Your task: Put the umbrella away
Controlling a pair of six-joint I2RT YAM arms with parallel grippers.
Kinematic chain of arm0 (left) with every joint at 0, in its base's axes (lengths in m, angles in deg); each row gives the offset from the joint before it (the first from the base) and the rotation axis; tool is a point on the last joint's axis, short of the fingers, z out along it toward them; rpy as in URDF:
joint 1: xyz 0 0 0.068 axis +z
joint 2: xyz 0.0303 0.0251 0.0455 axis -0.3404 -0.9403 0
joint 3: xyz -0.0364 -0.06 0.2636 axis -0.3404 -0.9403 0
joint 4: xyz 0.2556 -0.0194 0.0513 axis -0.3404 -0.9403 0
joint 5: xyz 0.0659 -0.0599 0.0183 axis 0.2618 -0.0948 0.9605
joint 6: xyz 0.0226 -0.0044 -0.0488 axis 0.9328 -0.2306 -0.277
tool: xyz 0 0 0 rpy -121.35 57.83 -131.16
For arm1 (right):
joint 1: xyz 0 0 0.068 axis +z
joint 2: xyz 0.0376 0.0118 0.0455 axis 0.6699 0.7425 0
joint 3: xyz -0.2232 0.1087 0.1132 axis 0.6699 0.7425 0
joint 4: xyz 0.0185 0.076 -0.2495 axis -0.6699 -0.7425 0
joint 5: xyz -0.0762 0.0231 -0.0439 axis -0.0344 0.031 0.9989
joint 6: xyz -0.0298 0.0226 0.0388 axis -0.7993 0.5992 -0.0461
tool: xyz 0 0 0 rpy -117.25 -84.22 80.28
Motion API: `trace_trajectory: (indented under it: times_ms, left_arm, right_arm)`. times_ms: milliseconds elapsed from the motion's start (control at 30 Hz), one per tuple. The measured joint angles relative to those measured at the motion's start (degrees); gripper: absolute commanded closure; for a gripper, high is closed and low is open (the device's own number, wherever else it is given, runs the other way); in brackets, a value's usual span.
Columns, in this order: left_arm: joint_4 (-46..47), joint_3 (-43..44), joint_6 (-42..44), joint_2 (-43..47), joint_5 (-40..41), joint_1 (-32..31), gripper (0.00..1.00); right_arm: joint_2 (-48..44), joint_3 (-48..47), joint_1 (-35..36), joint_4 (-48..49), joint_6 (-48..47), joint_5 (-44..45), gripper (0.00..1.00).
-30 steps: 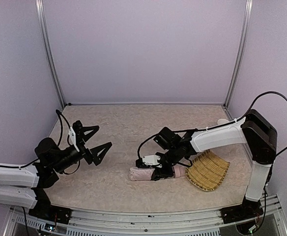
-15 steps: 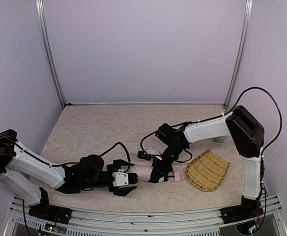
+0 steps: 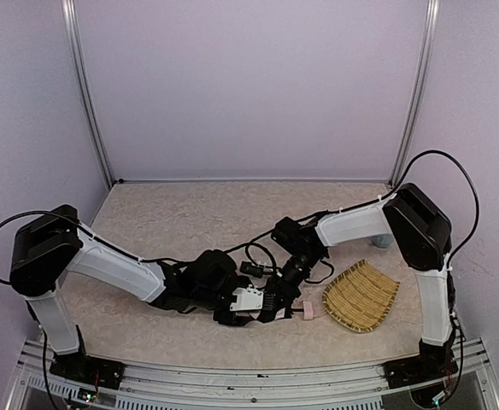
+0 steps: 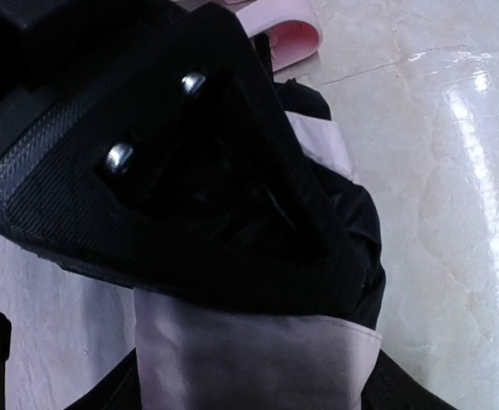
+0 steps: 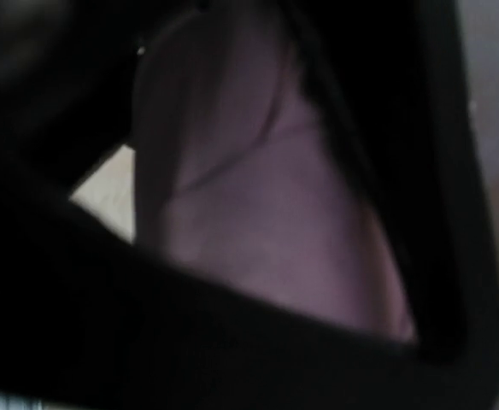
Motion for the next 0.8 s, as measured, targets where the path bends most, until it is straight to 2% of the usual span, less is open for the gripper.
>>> trace_trajectory:
  times_ms: [67, 167, 233, 300, 367, 500, 667, 800]
  left_arm:
    - [-3.8, 2.1, 0.0, -0.5, -1.4, 0.3, 0.38]
    - [-8.8, 4.9, 0.6, -1.5, -3.7, 1.2, 0.6]
    - [-11.7, 6.6, 0.1, -2.2, -5.3, 1.9, 0.75]
    - [-14.0, 8.0, -0.7, -2.6, -7.0, 2.6, 0.89]
    - [-15.6, 9.2, -0.4, -2.9, -8.0, 3.3, 0.98]
    - [-15.5, 8.9, 0.9, -2.9, -7.2, 3.5, 1.0]
    - [-12.8, 6.7, 1.0, -1.8, -3.8, 3.5, 1.0]
    - [-11.5, 5.7, -0.7, -1.0, -2.6, 3.6, 1.0]
  right_arm:
    - [0.1, 0.0, -0.3, 0.0, 0.2, -0.3, 0.86]
    - [0.1, -0.1, -0.6, 0.0, 0.4, -0.3, 0.79]
    - [0.1, -0.1, -0.7, 0.0, 0.8, -0.3, 0.67]
    - [0.0, -0.1, -0.9, 0.3, 2.0, -0.1, 0.6]
    - [-0.6, 0.2, -1.2, 1.2, 3.0, 0.8, 0.52]
    - [-2.8, 1.4, -1.2, 3.5, 5.8, 4.3, 0.42]
    - [-8.3, 2.4, -1.9, 5.9, 9.0, 10.6, 0.4]
    - [-16.3, 4.0, -5.3, 10.5, 11.1, 15.0, 0.39]
